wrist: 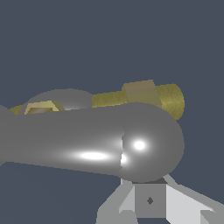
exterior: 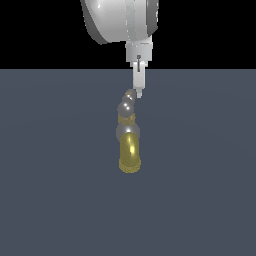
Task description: Turn on the faucet by rotating a designated handle.
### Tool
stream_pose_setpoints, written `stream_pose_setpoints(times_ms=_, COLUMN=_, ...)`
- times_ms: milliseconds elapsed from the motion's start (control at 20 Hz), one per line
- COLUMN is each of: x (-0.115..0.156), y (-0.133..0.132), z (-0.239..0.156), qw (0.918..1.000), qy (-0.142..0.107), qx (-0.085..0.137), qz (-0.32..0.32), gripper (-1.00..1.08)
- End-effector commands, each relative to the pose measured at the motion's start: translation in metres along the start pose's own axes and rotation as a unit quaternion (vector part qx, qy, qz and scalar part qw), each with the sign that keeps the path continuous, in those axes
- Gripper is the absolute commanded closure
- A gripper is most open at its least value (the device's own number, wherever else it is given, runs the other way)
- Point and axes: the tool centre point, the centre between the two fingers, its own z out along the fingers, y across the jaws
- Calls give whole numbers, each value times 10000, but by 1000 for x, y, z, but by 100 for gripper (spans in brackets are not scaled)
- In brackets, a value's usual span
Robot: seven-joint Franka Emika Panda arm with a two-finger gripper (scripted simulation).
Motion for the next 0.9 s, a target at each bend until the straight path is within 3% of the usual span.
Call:
stream_pose_setpoints(times_ms=0, x=40, y=-8, z=-2, qw=9997, qy=83, qx=15, qz=-220, gripper=108)
stream_pose_setpoints(times_ms=850, x=131, y=-54, z=-7, qw=9984, qy=205, qx=32, qz=-521, gripper=108)
